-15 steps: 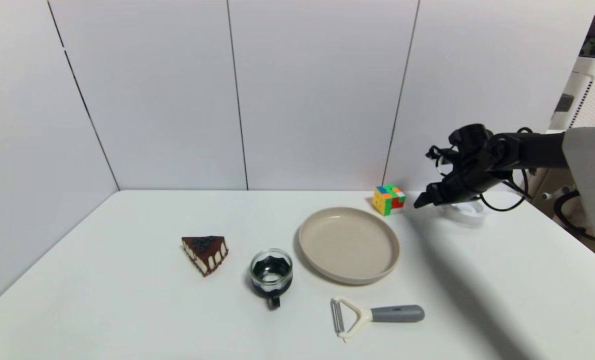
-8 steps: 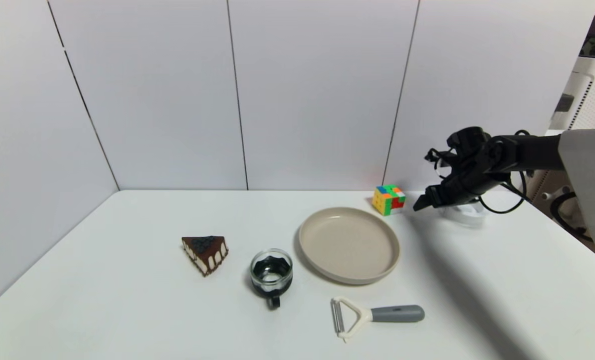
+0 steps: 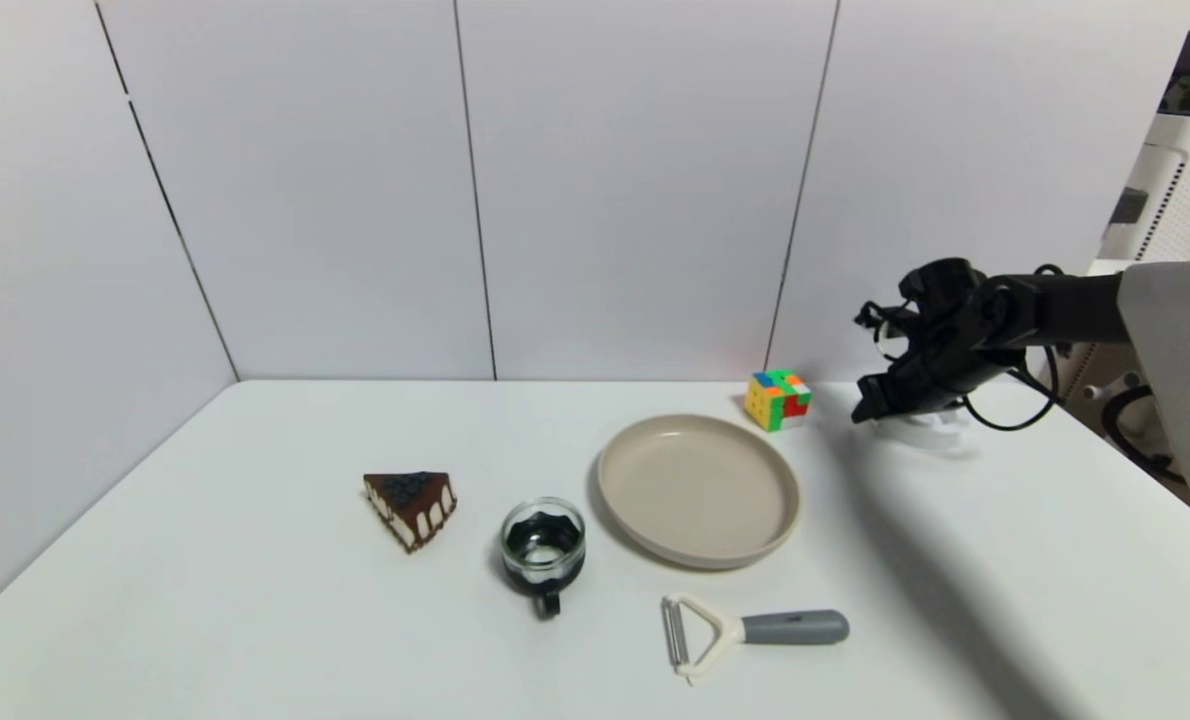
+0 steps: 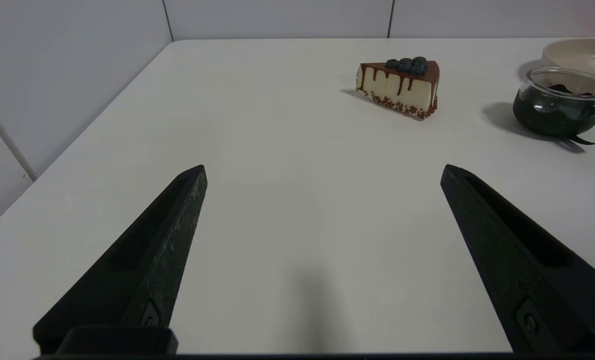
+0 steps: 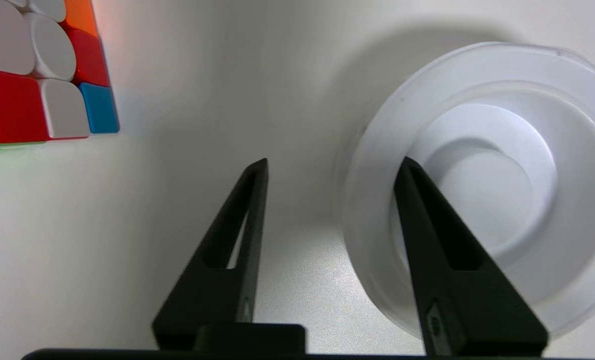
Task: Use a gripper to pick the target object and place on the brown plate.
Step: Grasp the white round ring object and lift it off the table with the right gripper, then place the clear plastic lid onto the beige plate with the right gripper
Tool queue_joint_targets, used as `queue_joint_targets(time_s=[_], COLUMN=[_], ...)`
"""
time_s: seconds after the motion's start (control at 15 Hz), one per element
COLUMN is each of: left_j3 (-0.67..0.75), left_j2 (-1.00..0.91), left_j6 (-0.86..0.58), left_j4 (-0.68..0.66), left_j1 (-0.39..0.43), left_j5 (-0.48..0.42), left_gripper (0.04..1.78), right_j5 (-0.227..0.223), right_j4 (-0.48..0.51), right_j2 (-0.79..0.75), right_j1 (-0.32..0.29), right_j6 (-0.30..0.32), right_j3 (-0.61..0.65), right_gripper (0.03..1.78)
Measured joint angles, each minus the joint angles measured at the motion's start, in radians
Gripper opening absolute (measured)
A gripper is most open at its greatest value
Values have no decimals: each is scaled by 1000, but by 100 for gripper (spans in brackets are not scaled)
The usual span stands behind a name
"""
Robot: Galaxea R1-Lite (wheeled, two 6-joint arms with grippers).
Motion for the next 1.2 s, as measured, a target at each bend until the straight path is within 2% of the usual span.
queue_joint_targets(time_s=[0.13, 0.73, 1.07, 1.2], left_j3=[0, 0, 0, 0], left_j2=[0, 0, 0, 0], left_j6=[0, 0, 0, 0], left_j4=[0, 0, 0, 0], left_j1=[0, 0, 0, 0], left_j5=[0, 0, 0, 0], left_gripper=[169, 169, 169, 169], right_j5=[0, -1, 6, 23], right_j4=[1, 3, -1, -3], right_j2=[-2, -77, -190, -271], right_j1=[-4, -28, -27, -15], right_j6=[0, -3, -12, -23], right_j3=[3, 6, 42, 95], right_gripper=[11, 14, 14, 14])
